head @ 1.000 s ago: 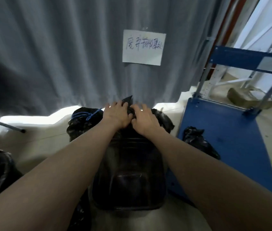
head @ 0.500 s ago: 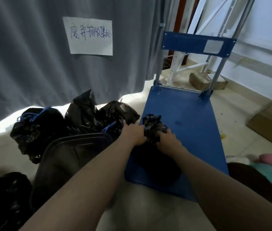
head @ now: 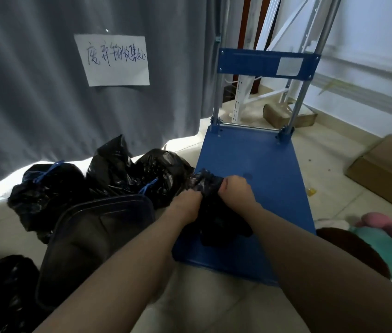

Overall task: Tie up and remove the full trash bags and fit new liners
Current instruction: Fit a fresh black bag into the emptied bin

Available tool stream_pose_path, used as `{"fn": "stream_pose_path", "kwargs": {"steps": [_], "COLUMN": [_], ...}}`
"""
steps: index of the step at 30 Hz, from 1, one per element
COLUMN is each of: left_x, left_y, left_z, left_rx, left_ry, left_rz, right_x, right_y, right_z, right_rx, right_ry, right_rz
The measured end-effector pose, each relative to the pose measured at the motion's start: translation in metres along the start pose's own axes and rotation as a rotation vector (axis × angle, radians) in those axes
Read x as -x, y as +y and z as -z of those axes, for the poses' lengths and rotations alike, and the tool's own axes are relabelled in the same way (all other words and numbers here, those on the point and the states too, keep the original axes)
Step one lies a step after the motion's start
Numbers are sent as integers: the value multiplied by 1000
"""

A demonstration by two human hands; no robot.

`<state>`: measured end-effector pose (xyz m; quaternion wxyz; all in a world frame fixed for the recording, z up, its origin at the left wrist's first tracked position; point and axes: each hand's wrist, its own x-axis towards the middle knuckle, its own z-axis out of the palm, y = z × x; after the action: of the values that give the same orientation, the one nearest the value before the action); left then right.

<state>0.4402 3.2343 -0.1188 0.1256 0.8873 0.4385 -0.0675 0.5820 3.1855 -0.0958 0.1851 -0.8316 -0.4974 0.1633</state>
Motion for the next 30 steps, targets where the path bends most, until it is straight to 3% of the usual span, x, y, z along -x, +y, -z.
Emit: {"fn": "stream_pose_path", "kwargs": {"steps": [9, 18, 22, 27, 30], "left_x": [75, 176, 209, 226, 227], "left_y": [-46, -130, -163, -186, -194], "left_z": [142, 178, 166, 175, 173], "left_rx": [88, 86, 105, 322, 362], "left_ry": [266, 382, 502, 712, 606], "left_rz": [57, 239, 363, 430, 393], "right_x": [45, 83, 86, 85, 87], "right_y": [-97, -148, -152, -163, -174], "right_z": [74, 83, 75, 68, 62], "right_rx": [-138, -184, -207, -260, -255], "right_ry": [226, 150, 56, -75, -142], "right_rz": [166, 243, 240, 219, 232]}}
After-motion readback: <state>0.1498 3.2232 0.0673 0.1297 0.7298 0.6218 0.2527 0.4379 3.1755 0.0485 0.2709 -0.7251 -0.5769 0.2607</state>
